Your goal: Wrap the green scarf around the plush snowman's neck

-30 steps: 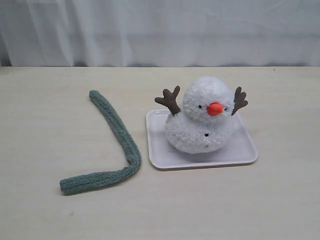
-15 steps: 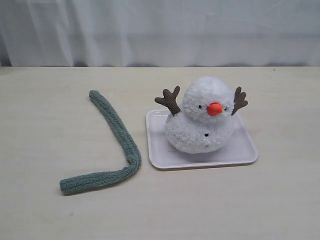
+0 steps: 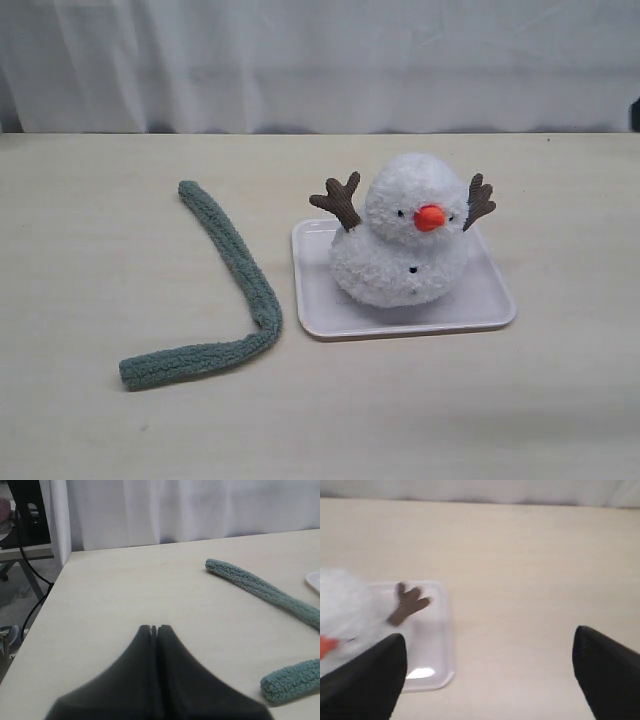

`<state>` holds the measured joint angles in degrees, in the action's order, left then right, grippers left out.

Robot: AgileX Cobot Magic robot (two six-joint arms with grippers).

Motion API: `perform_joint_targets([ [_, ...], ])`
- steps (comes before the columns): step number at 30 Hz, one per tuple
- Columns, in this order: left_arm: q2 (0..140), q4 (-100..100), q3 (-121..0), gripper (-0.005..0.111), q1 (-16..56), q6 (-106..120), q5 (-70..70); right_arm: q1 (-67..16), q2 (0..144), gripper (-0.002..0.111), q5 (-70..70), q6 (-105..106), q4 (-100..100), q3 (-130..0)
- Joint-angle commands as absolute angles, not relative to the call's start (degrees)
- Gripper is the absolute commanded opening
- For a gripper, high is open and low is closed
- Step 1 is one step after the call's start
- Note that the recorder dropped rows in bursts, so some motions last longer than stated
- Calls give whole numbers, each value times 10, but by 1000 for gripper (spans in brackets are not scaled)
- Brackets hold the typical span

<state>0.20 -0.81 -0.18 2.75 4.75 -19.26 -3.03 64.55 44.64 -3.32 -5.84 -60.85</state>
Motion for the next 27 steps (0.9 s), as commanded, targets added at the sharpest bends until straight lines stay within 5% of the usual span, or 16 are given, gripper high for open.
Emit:
perform_joint_targets([
  [1,0,-7,0,0,26,45,-185,-28,679,72,534,223,241,-616],
  [6,0,-7,0,0,26,45,-185,-161,704,72,558,330,306,-607],
  [16,0,-7,0,0,26,45,-185,-448,782,72,332,302,177,-605],
  [27,0,-7,0,0,26,45,-185,-535,1010,72,260,278,37,-689],
])
